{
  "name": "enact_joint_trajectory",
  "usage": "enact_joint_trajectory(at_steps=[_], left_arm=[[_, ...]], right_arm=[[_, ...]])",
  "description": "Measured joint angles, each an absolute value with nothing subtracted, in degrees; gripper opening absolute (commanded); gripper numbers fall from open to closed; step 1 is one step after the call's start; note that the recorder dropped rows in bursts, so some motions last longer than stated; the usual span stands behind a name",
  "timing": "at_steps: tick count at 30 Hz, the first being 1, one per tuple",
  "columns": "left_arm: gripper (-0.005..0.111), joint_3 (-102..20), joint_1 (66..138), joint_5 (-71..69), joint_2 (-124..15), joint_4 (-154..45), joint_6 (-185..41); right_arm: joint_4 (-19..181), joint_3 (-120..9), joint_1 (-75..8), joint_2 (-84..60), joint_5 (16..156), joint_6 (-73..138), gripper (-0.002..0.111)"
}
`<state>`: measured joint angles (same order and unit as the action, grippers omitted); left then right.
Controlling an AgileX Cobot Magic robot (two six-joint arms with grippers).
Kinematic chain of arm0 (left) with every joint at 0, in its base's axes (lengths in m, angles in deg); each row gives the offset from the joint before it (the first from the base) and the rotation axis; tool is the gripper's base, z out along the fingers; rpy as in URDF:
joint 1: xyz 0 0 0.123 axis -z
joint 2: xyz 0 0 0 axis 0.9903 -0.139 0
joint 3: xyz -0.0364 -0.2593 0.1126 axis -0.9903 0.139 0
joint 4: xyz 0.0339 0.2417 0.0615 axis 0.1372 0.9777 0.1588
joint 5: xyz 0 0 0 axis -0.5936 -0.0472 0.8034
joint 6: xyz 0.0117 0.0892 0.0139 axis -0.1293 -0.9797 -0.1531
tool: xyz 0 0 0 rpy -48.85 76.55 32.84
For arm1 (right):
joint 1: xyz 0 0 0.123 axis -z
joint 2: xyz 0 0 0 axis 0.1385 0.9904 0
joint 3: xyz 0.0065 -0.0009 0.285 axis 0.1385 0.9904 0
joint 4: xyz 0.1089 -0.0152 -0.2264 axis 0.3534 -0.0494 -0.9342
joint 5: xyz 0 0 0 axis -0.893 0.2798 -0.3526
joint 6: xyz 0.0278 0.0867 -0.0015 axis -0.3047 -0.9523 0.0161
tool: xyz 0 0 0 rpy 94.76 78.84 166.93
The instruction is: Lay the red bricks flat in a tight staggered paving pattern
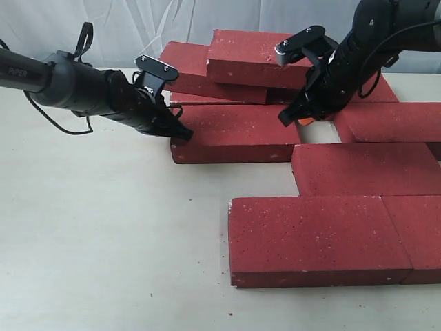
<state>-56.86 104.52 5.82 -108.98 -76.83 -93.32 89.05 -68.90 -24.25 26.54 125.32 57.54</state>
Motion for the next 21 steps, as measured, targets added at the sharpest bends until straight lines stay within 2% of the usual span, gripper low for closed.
enact_joint_trajectory(at_steps=[15,21], left_arm=[[0.000,-56.86,107.12,5.82,-108.98,-73.89,-93.32],[0.000,-56.86,103.72,8.31,-108.86,-72.13,-93.13]], right_arm=[[96.38,-68.78,-24.25,26.99,125.18,62.38,-0.001],[96.75,-68.78,-24.25,26.99,125.18,63.71,-0.001]])
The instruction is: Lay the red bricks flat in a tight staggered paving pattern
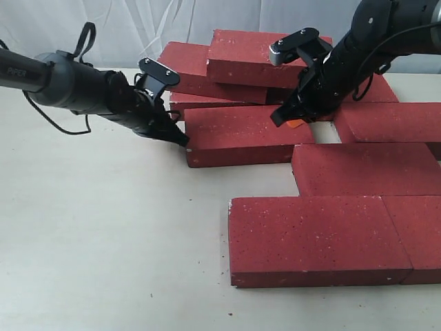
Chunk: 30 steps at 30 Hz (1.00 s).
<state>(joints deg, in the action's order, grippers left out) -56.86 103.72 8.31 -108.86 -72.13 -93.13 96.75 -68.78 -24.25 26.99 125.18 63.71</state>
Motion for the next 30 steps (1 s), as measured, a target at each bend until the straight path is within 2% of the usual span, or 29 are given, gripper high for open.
enact_joint_trajectory(at_steps=[7,15,30], left_arm=[[0.000,-56.86,102.84,14.58,-106.19,-73.89,-92.90],[0.000,-58.46,105.97,14.80,-107.39,-74.72,-92.90],[0.000,-59.58,107.66,12.01,-109.25,-76.93,-92.04]], right_arm=[[96.75,-68.78,-24.25,26.99,124.96,63.84,-0.001],[92.63,-68.78,-24.25,26.99,124.96,62.78,-0.001],[81.77,-68.78,-24.25,25.57,124.95,52.77,-0.001]])
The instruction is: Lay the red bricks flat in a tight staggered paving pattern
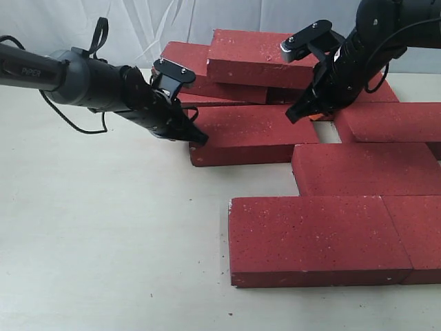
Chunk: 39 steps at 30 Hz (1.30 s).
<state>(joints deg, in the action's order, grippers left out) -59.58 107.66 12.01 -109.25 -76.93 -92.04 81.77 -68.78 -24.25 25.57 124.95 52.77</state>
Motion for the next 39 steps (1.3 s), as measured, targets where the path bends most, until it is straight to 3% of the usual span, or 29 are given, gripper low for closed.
enact_joint_trajectory(at_steps=[39], left_arm=[[0.000,-65.14,111.52,8.80,-113.51,-82.61,-91.84]], right_arm=[[82.78,-63.97,-22.08,19.92,118.95,52.07,-0.001]])
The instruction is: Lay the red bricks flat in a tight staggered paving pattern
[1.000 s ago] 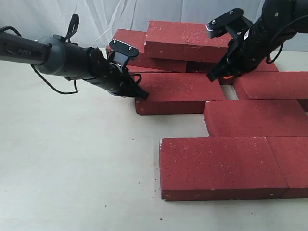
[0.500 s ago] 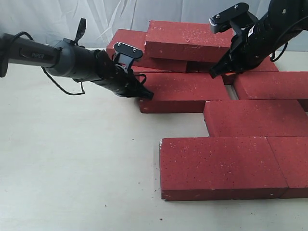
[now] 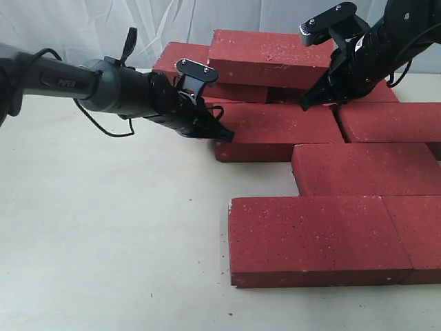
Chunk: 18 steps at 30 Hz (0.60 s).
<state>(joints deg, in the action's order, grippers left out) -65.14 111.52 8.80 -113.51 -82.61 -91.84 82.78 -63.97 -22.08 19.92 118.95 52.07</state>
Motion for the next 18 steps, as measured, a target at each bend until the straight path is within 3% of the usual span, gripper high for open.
enact_joint_trajectory(at_steps=[18], left_arm=[[0.000,-71.02,112.86,9.61,-117.40,-83.58,-91.84]], right_arm=[[82.78,-63.97,-22.08,19.92,118.83,52.07,-0.001]])
